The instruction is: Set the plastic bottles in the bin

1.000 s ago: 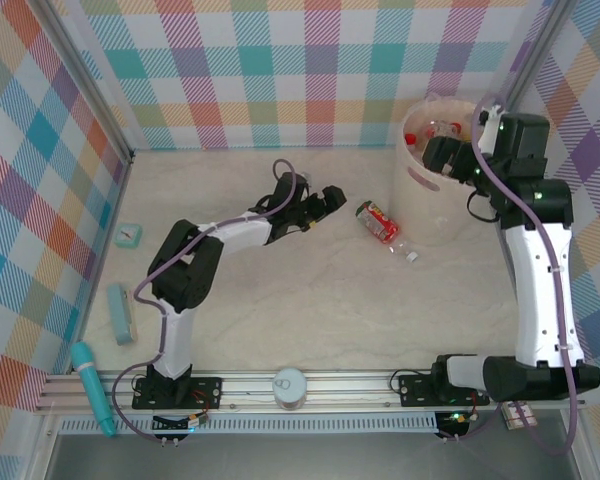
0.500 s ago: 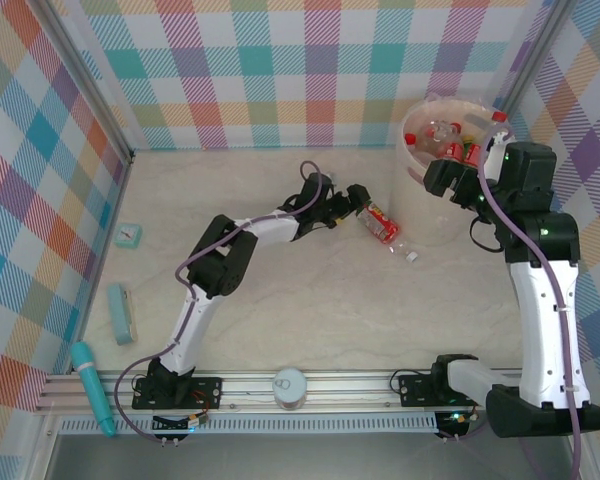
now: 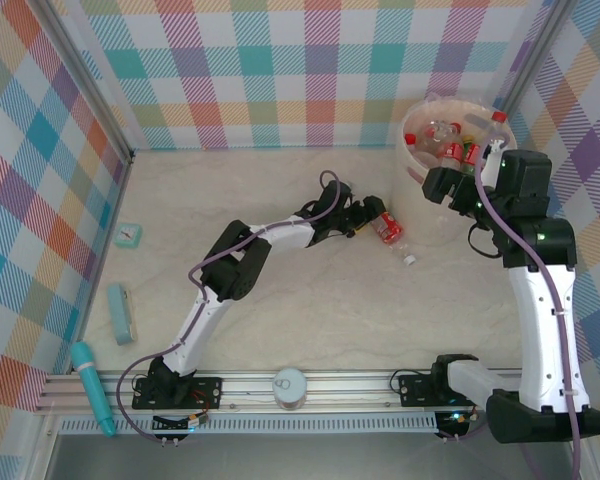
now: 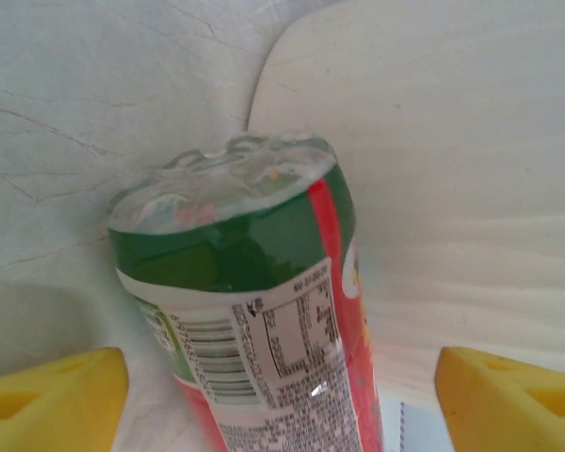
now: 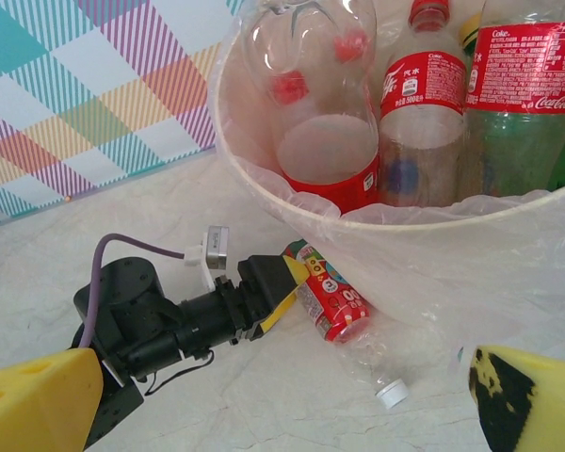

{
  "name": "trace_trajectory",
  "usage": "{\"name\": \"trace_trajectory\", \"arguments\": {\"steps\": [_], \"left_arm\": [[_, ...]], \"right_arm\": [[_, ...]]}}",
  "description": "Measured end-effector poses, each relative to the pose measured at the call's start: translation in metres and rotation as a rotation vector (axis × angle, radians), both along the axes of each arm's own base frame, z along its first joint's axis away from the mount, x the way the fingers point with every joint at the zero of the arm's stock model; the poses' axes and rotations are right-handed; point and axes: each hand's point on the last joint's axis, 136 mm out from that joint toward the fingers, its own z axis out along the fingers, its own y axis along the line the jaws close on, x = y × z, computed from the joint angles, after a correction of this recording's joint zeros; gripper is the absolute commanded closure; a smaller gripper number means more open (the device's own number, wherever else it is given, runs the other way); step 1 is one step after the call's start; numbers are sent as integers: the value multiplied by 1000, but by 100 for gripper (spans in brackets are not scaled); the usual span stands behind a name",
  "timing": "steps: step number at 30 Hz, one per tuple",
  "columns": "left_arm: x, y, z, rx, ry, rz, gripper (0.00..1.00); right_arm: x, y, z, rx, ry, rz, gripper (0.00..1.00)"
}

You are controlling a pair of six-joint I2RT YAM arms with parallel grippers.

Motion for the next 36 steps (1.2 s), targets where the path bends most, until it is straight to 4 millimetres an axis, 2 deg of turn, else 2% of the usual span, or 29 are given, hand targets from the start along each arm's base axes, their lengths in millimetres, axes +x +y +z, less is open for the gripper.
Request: {"name": "trace_trajectory", "arguments": {"steps": [10,16,19,21,24,26,29,36], "left_arm": [[0,0,-8,7,10,3,42],[1,0,-6,8,-2,-3,45],[1,1,-5,12,-13,-7,46],[0,4,-5,19,-17,-8,39],[-1,5,-4,23,-21,-15,10],[-1,4,4,13,-34,-23,2],[0,2,8,5,-35,-22,2],[5,-11,5,-31,-9,-10,12]], "right_arm": [[-11,0,9,1,-37,0,0],[-11,1,8,10,-33,4,1],[-13,3,2,23,-18,11,1],[-16,5,-6,35,-1,16,1],[-22,6,-20,45,32,17,1],[-24,6,-27,45,50,16,1],[-26,7,-33,51,68,17,1],[-26,7,-37,55,77,17,1]]}}
